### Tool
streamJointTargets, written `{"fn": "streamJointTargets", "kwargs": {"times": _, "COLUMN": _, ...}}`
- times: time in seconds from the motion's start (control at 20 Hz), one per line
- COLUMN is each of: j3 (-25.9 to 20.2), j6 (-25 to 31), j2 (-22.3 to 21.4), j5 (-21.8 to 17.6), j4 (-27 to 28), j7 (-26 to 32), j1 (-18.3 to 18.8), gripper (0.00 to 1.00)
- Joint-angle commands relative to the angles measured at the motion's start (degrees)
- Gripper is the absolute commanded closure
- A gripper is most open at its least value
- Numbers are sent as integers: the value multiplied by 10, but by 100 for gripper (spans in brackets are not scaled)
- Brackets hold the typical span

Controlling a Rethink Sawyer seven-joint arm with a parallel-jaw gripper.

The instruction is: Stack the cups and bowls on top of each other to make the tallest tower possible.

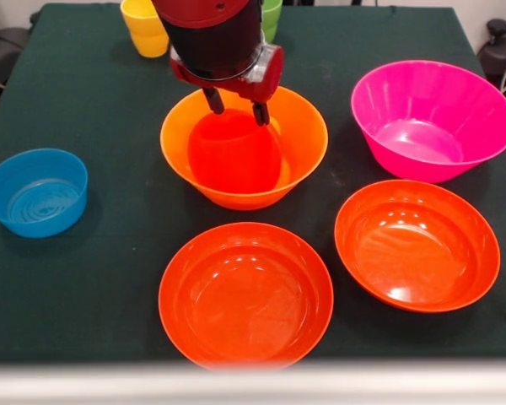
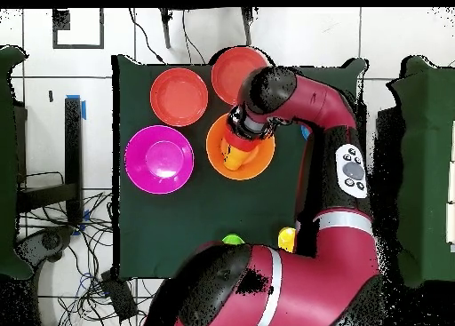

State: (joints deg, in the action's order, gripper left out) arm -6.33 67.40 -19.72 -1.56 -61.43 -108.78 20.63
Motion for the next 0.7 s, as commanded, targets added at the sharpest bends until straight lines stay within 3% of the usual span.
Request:
{"fn": "streamJointTargets", "kwargs": {"times": 0.05, "j3": -20, "j6": 32, "j2": 32, "j5": -1, "j4": -123, "j7": -31, "j1": -13, "gripper": 0}}
{"fn": "streamJointTargets", "kwargs": {"times": 0.7, "j3": -3, "j6": 35, "j2": 23, "j5": -16, "j4": -149, "j7": -18, "j1": -12, "gripper": 0}}
